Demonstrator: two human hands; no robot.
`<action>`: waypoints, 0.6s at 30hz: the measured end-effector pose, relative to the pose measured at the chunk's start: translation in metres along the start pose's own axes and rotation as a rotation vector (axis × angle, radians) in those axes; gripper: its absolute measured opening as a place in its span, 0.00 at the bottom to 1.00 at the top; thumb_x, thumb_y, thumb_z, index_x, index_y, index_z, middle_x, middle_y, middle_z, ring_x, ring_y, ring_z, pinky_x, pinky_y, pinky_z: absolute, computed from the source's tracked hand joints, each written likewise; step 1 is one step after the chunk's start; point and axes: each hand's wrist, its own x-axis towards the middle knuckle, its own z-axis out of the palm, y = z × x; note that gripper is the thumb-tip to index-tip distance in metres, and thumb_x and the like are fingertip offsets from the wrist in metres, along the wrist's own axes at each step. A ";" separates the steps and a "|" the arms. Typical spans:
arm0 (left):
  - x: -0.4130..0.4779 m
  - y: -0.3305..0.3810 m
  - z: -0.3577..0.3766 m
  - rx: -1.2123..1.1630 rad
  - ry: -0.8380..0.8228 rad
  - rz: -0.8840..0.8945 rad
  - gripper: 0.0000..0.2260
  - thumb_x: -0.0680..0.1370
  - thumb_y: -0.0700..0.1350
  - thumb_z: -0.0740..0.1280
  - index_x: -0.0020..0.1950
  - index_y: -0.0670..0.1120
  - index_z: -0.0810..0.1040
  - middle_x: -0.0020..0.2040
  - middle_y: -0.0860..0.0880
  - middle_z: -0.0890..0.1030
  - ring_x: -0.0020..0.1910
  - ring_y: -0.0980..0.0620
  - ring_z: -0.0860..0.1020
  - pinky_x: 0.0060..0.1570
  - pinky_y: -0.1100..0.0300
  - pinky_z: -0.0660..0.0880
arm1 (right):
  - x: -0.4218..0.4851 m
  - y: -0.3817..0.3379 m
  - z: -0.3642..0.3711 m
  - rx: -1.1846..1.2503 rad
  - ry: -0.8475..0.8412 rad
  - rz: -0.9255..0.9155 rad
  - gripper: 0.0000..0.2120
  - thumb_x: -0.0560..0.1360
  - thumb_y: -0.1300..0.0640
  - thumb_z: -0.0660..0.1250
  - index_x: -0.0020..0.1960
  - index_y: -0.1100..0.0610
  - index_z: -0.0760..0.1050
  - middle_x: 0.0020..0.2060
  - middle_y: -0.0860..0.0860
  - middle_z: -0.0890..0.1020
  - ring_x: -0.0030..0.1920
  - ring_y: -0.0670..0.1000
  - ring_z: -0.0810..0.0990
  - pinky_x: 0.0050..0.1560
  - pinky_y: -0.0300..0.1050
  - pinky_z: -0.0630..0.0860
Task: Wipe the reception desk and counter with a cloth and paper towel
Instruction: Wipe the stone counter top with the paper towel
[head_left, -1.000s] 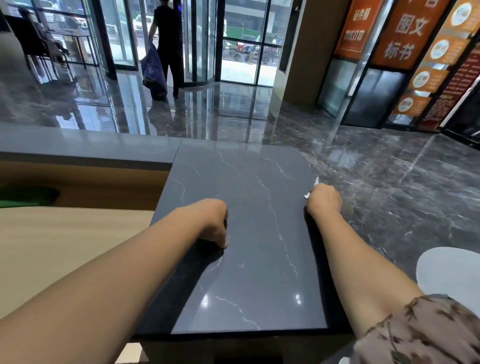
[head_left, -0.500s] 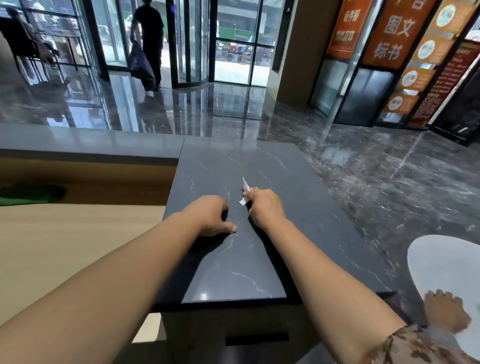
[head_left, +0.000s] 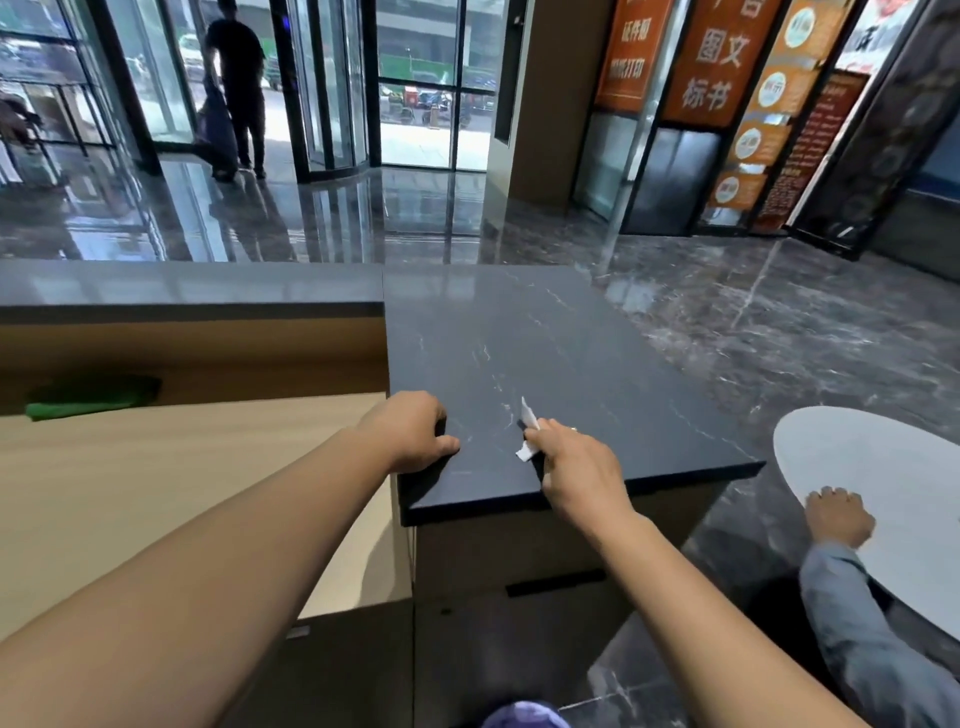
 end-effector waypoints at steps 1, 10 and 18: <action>-0.006 0.000 -0.001 -0.003 -0.002 0.009 0.17 0.77 0.56 0.65 0.52 0.43 0.79 0.50 0.45 0.81 0.47 0.46 0.77 0.44 0.55 0.73 | -0.006 -0.002 0.002 0.014 0.008 0.008 0.17 0.77 0.64 0.58 0.64 0.55 0.72 0.58 0.54 0.76 0.60 0.59 0.74 0.51 0.48 0.71; -0.039 -0.005 0.001 -0.035 0.032 0.088 0.08 0.78 0.50 0.64 0.42 0.47 0.73 0.41 0.46 0.78 0.40 0.47 0.74 0.38 0.57 0.68 | -0.016 -0.016 0.001 -0.069 -0.279 0.130 0.24 0.83 0.45 0.45 0.79 0.46 0.51 0.78 0.54 0.50 0.78 0.55 0.45 0.76 0.50 0.43; -0.066 -0.018 0.010 -0.174 0.181 0.011 0.10 0.77 0.39 0.61 0.54 0.44 0.80 0.53 0.44 0.81 0.48 0.44 0.77 0.44 0.55 0.74 | -0.040 -0.077 0.016 0.013 -0.122 0.041 0.24 0.84 0.52 0.49 0.79 0.56 0.53 0.76 0.52 0.59 0.77 0.52 0.53 0.76 0.47 0.48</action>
